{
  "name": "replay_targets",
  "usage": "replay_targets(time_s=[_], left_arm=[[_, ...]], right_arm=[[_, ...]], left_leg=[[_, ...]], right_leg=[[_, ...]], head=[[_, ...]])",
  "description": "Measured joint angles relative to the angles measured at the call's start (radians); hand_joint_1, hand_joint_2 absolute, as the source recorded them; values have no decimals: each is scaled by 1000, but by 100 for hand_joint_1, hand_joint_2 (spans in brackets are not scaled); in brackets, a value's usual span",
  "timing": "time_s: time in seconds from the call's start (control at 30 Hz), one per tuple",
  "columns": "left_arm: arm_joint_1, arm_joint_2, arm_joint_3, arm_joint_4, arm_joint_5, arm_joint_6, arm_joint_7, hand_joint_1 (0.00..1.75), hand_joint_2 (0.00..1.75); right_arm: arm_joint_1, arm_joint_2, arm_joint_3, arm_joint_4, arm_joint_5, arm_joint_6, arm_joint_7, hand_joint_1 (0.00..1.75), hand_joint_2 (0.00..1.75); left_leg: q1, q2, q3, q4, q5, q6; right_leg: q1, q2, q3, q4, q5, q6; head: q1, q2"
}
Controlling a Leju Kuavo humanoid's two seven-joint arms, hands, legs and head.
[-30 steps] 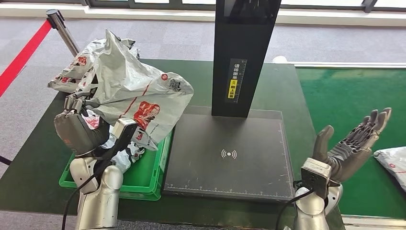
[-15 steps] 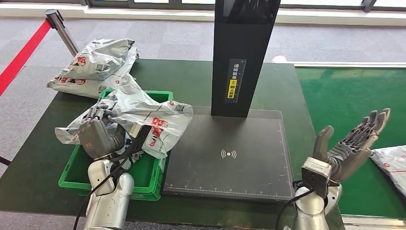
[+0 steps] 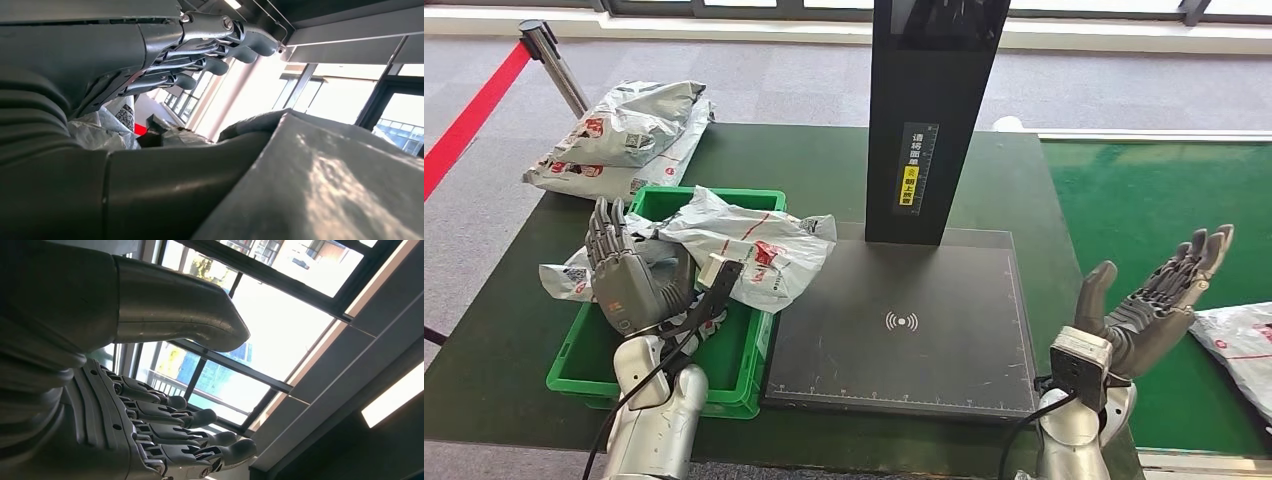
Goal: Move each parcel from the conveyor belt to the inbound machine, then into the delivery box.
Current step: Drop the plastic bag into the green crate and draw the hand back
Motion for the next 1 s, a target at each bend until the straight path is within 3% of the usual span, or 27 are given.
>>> replay_targets(time_s=[0.17, 0.3, 0.5, 0.73, 0.9, 1.0], left_arm=[[-1, 0, -3, 8, -4, 0, 16, 0, 0], [-2, 0, -16, 4, -3, 0, 17, 0, 175], [1, 0, -16, -26, 37, 0, -66, 0, 175], [24, 0, 44, -173, 380, 1, -348, 0, 175], [36, 2, 88, -236, 453, 1, -420, 0, 175], [43, 2, 127, -262, 554, 1, -516, 0, 175]], right_arm=[[1, 0, 0, 2, 0, 0, 0, 0, 175], [2, 0, 0, 8, 1, 0, 0, 0, 175], [2, 0, 0, 16, 3, 0, 0, 0, 175], [1, 0, 0, 37, 6, 0, 0, 0, 175], [0, 0, 0, 52, 6, 0, 0, 0, 175], [0, 0, 0, 58, 0, 4, 0, 0, 44]], left_leg=[[0, 0, 0, 0, 0, 0], [0, 0, 0, 0, 0, 0], [0, 0, 0, 0, 0, 0], [0, -1, -1, 0, 0, 0], [0, -2, -1, 0, 0, 0], [0, -2, -1, 0, 0, 0]], right_leg=[[0, 0, 0, 0, 0, 0], [0, 0, 0, 0, 0, 0], [0, 0, 0, 0, 0, 0], [0, 0, 0, 0, 0, 0], [0, -2, 0, 1, -1, -1], [0, -1, 0, 0, -1, -1]], head=[[0, 0], [0, 0], [0, 0], [0, 0], [0, 0], [0, 0]])
